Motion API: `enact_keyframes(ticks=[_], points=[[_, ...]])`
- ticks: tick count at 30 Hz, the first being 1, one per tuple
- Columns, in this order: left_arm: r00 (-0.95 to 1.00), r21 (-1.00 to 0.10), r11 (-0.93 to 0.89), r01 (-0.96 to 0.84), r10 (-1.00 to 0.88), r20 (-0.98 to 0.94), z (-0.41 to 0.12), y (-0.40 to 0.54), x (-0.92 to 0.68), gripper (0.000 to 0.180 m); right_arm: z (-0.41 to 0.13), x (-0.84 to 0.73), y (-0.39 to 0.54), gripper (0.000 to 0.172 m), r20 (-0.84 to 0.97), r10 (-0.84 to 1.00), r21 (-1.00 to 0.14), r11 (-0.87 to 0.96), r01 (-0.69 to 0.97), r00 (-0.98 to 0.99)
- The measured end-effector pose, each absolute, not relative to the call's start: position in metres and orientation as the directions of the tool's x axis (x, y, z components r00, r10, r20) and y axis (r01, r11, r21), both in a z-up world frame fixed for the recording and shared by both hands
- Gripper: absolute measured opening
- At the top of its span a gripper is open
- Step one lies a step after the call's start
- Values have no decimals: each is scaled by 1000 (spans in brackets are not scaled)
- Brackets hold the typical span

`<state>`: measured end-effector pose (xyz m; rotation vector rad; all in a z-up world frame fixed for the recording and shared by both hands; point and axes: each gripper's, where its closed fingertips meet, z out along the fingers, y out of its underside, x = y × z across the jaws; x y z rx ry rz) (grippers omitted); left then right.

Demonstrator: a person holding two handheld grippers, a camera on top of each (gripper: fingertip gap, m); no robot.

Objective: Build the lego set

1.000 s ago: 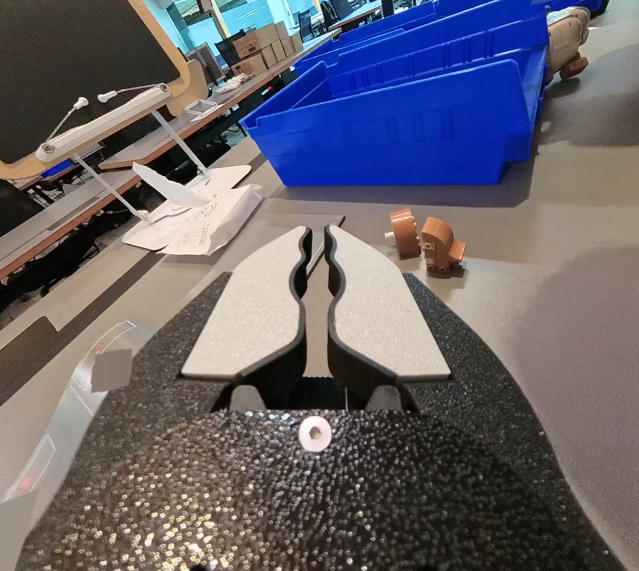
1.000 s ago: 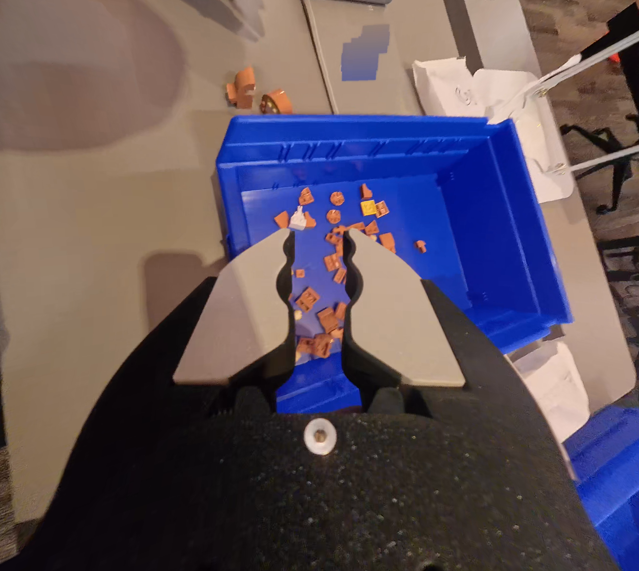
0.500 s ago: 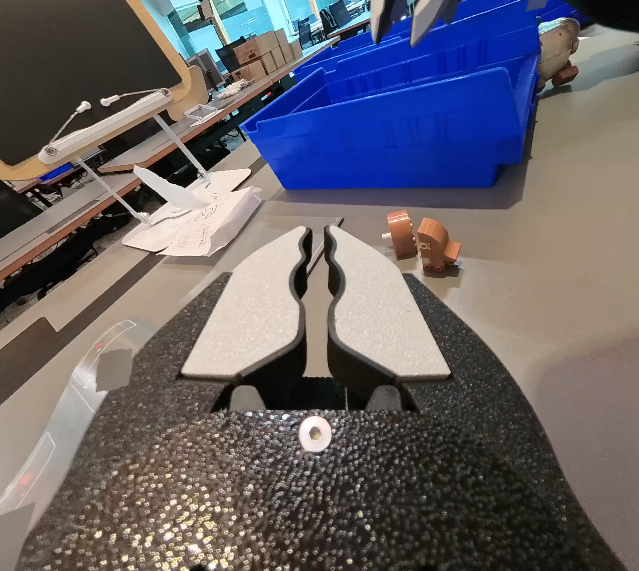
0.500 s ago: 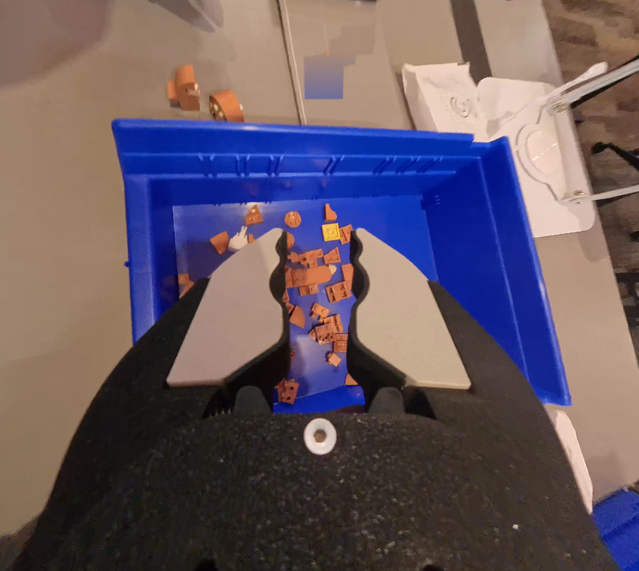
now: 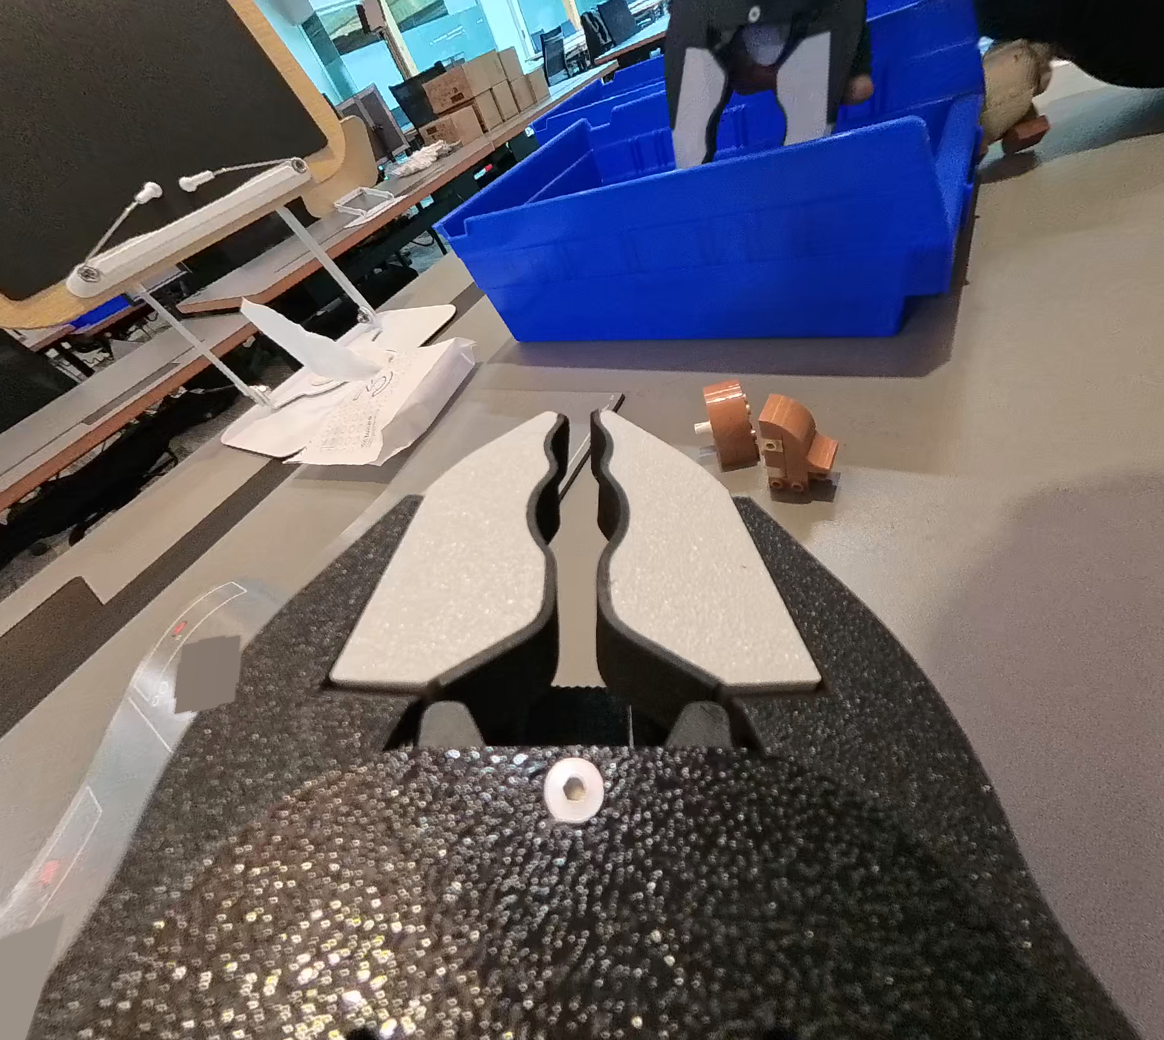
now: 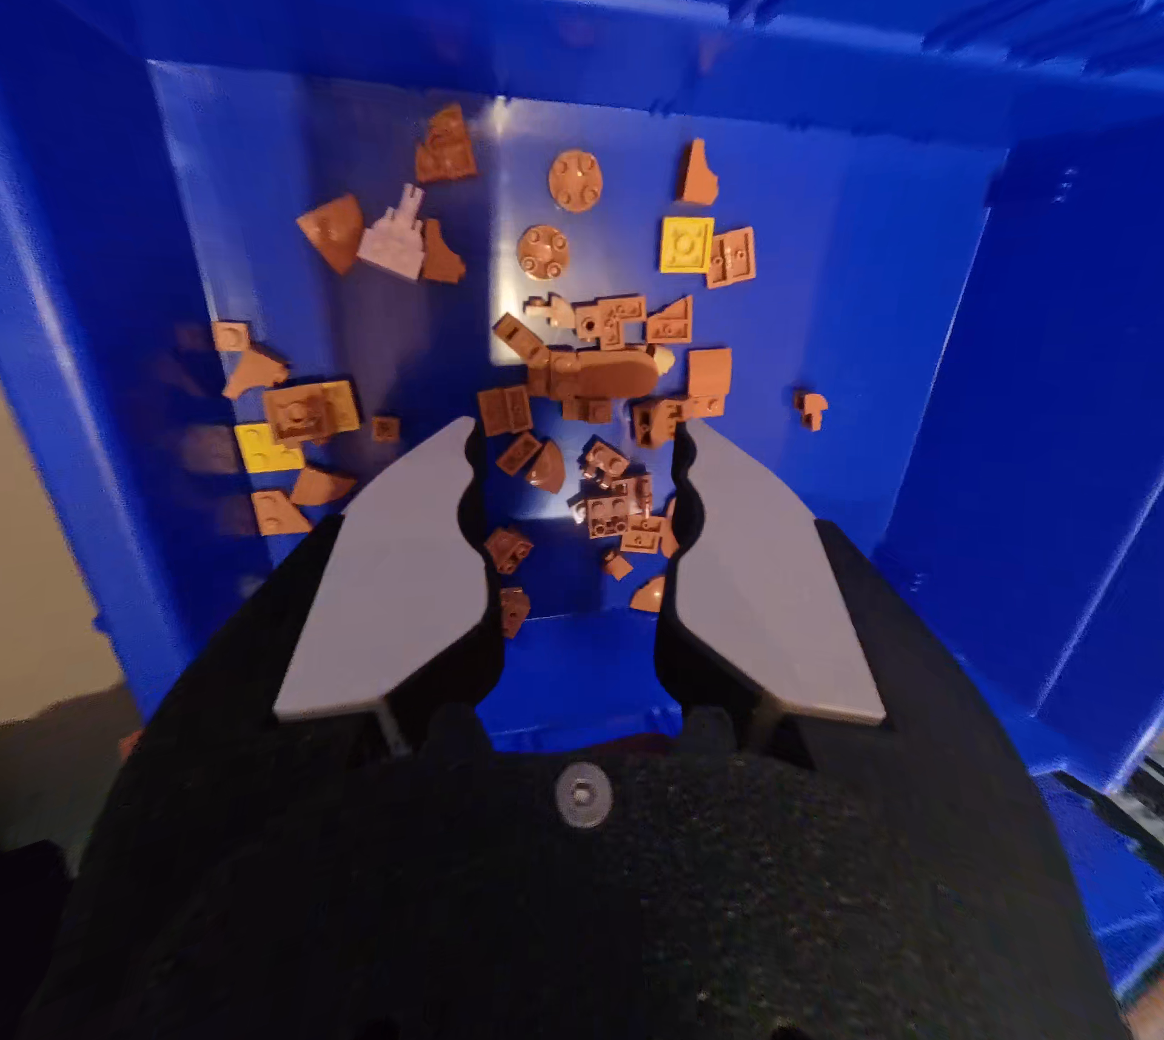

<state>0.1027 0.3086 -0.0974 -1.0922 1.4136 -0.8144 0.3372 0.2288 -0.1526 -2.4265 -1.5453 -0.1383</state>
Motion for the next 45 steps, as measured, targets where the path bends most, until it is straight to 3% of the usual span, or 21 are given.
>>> enact_keyframes(ticks=[6,10,11,20,27,36,45], points=[[45,-926,336,-172,-936,-348,-98,308,103,6,-173,340,231,57,230,888,-68,-394,917,398],[46,-927,332,-172,-938,-345,-97,308,103,6,-177,332,229,37,168,892,-83,-411,908,419],[46,-928,331,-171,-938,-343,-97,308,102,6,-177,332,231,25,167,886,-83,-424,902,432],[44,-932,322,-166,-942,-333,-97,307,101,6,-155,373,262,11,374,789,-2,-525,851,487],[44,-933,320,-166,-943,-331,-97,307,101,6,-109,390,259,24,465,694,-98,-577,811,550],[43,-927,329,-179,-939,-341,-99,309,104,6,-82,387,254,24,469,567,-403,-545,735,677],[64,-920,343,-189,-931,-360,-99,315,109,7,-63,379,244,25,451,569,-487,-488,724,687]])
